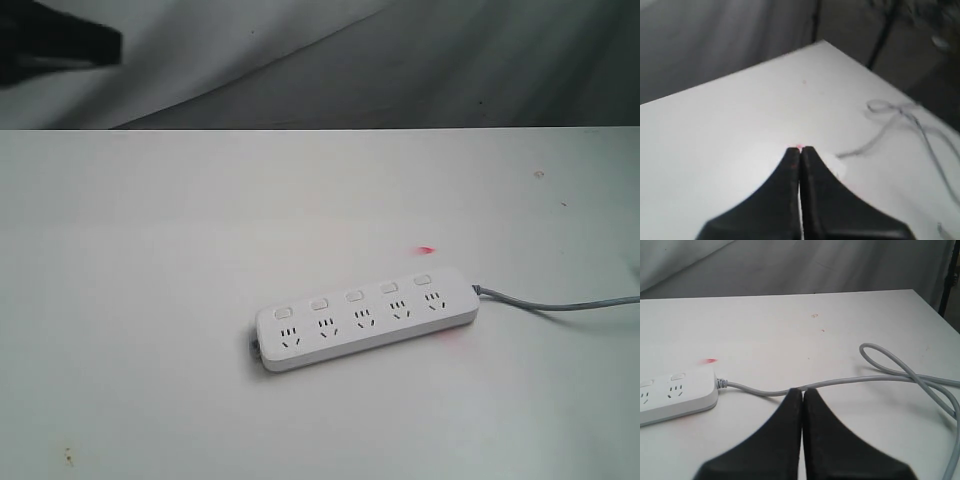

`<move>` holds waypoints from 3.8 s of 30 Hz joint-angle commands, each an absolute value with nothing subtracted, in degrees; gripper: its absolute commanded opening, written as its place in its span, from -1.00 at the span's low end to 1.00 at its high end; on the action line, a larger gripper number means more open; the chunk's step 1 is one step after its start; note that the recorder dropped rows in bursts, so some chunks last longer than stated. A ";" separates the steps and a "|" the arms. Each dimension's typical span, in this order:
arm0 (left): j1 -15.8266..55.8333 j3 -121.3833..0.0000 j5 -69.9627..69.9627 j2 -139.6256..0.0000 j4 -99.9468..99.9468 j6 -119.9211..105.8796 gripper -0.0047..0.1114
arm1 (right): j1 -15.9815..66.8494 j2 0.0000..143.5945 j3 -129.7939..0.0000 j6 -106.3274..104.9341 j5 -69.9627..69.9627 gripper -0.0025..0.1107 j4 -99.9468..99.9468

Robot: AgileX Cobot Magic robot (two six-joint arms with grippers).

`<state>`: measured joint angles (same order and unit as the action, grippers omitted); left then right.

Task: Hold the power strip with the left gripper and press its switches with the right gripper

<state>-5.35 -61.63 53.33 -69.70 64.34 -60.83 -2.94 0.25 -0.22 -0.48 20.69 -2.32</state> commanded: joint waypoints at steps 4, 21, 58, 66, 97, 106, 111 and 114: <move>-26.87 -61.62 41.88 -63.22 79.10 -42.33 -0.92 | -3.43 0.00 0.00 -0.40 19.88 -0.96 -2.37; -39.01 -64.27 24.98 -52.61 80.25 -79.17 -0.92 | -3.43 0.00 0.00 -0.40 19.88 -0.96 -2.37; -7.65 -45.84 23.74 -27.37 23.00 -5.88 -0.92 | -3.43 0.00 0.00 -0.40 19.88 -0.96 -2.37; -5.11 -35.71 23.14 -15.91 13.76 3.59 -0.92 | -3.43 0.00 0.00 -0.40 19.88 -0.96 -2.37; 4.58 -0.38 7.85 0.00 -3.82 3.77 -0.92 | -3.43 0.00 0.00 -0.40 19.88 -0.96 -2.37; 4.58 0.00 12.56 0.00 -3.40 1.42 -0.92 | -3.43 0.00 0.00 -0.40 19.88 -0.96 -2.37; 3.31 0.00 15.21 0.00 -3.73 0.61 -0.92 | -3.43 0.00 0.00 -0.40 19.88 -0.96 -2.37; 1.56 0.00 15.46 0.00 -3.43 0.61 -0.92 | -3.43 0.00 0.00 -0.40 19.88 -0.96 -2.37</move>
<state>2.70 -0.26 14.90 -0.27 -3.40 0.89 -2.94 0.25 -0.22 -0.48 20.69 -2.32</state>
